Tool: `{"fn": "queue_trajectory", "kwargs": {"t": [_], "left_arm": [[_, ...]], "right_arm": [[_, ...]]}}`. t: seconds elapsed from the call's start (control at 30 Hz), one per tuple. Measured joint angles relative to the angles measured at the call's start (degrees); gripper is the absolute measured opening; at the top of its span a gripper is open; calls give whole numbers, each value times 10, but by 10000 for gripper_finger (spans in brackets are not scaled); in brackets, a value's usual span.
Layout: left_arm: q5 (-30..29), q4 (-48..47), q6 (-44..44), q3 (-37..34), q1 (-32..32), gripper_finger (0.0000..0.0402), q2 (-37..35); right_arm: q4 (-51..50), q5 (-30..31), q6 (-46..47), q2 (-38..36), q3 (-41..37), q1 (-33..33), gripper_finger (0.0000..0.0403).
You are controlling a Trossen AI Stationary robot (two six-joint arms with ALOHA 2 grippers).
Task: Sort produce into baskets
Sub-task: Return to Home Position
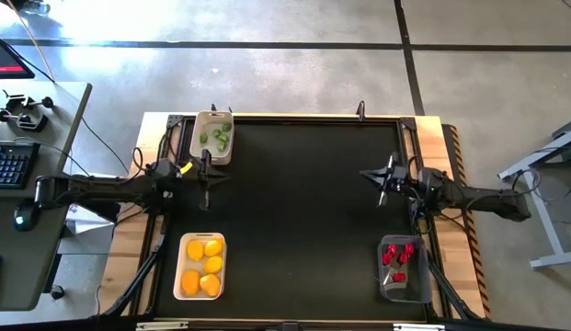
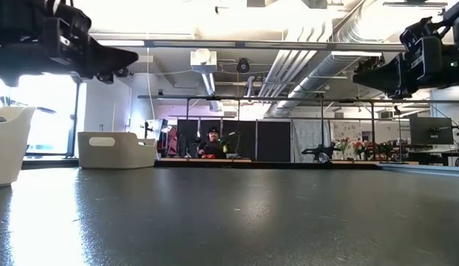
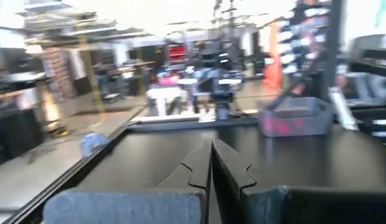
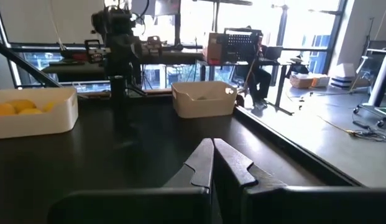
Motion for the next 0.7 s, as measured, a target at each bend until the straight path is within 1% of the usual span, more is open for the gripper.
{"fn": "queue_trajectory", "kwargs": {"t": [0.07,0.13,0.27,0.4,0.53,0.67,0.7], "left_arm": [[-32,-18,-5,0,0,0,-21],[-52,-28,-12,0,0,0,-45],[-54,-58,-25,0,-1,0,-96],[-54,-126,-26,0,-2,0,-160],[-54,-198,-34,0,-2,0,-245],[-71,-286,-25,0,-2,0,-349],[-80,-294,-21,1,-2,0,-349]], "right_arm": [[-12,0,-1,-19,0,0,0],[-11,0,-13,-32,0,0,0],[-11,1,-26,-44,0,0,0],[-11,4,-20,-41,0,0,0],[-11,5,-17,-41,0,0,0],[-9,28,-20,-41,0,0,0],[-7,37,-20,-41,0,0,0]]}}
